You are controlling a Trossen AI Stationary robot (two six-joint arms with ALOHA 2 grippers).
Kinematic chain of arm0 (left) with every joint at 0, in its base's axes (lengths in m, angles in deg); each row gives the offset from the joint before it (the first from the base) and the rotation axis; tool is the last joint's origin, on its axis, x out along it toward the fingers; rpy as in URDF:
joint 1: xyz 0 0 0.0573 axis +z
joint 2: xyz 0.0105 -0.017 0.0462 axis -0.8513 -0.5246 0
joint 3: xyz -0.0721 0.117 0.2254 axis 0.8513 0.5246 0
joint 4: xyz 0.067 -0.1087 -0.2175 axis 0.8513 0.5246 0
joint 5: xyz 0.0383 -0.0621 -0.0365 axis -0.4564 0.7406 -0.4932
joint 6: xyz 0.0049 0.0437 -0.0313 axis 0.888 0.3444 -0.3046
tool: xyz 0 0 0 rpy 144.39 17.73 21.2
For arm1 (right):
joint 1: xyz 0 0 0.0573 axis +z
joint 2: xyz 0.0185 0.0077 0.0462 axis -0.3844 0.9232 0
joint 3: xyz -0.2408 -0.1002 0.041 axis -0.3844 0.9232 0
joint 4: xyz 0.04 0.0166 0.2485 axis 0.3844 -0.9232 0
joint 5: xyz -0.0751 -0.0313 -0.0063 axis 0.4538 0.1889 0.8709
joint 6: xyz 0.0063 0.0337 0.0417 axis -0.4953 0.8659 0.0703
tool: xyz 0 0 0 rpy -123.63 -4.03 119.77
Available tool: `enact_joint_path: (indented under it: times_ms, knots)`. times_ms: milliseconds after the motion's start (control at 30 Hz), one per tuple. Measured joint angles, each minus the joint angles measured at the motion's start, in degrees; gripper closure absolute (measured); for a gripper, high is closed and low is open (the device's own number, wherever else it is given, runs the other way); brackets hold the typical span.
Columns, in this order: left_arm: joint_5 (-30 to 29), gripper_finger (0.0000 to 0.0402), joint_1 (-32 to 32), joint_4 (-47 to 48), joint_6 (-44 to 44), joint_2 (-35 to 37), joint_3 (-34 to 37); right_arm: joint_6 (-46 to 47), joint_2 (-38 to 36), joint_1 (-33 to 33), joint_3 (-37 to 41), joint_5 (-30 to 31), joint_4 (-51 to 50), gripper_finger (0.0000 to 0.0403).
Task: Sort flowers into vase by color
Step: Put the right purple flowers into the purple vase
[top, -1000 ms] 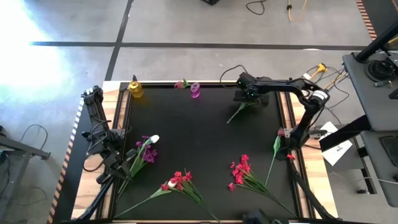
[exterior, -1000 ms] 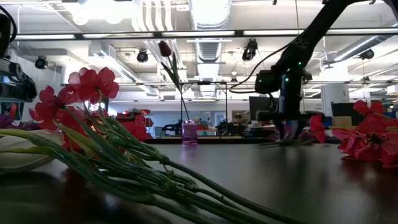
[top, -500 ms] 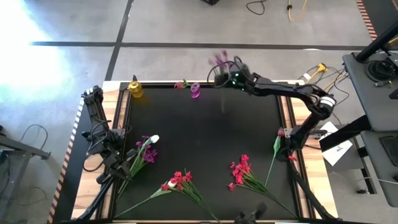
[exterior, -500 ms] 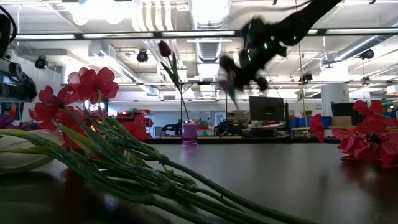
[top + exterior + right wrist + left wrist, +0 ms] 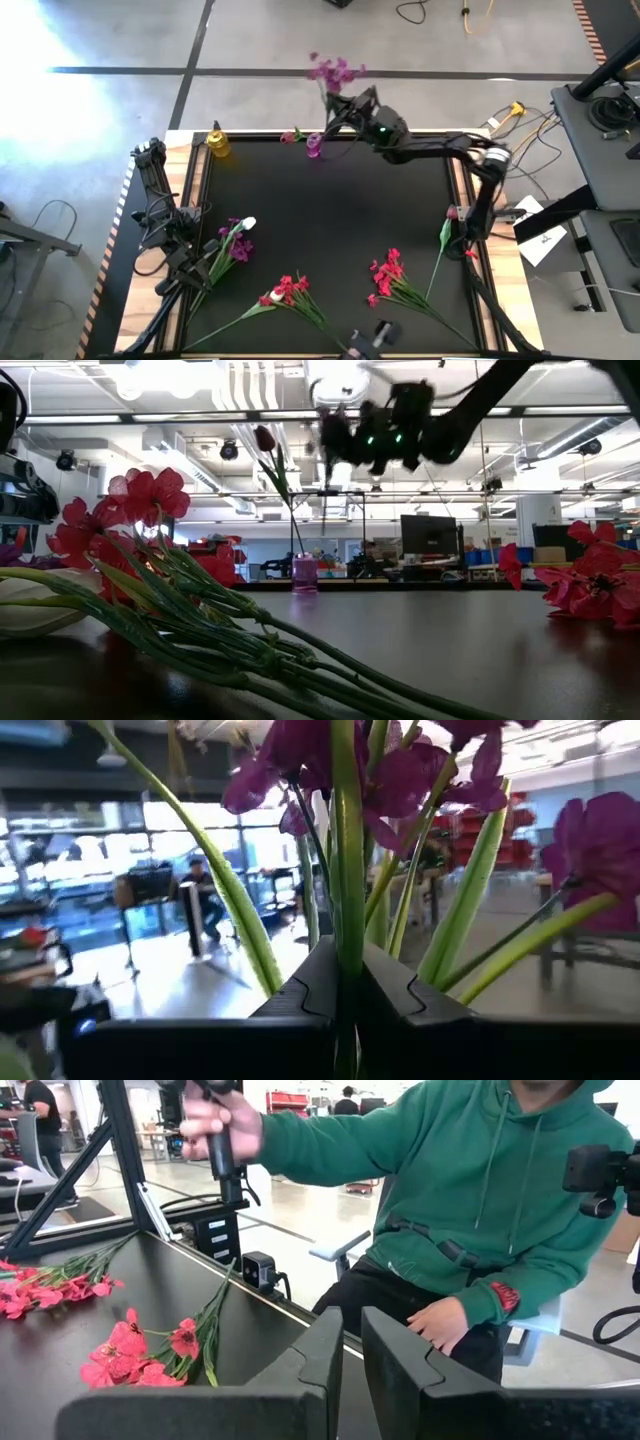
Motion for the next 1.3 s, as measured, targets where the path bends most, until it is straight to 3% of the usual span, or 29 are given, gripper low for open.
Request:
enact_joint_path:
  times_ms: [200, 400, 1033, 1300]
  knots:
    - [0.0, 0.0374, 0.0, 0.0, 0.0, 0.0, 0.0, -1.0, 10.0, 0.3, -6.9, -2.2, 8.0, 0.0390]
    - [0.0, 0.0374, 0.0, 0.0, 0.0, 0.0, 0.0, -1.6, 14.7, 0.3, -12.9, -2.2, 7.0, 0.0390]
    - [0.0, 0.0374, 0.0, 0.0, 0.0, 0.0, 0.0, -9.0, 13.2, 1.1, -10.7, -2.2, 2.0, 0.0390]
    - [0.0, 0.0374, 0.0, 0.0, 0.0, 0.0, 0.0, -9.9, 13.2, 2.3, -10.6, -2.2, -7.8, 0.0382]
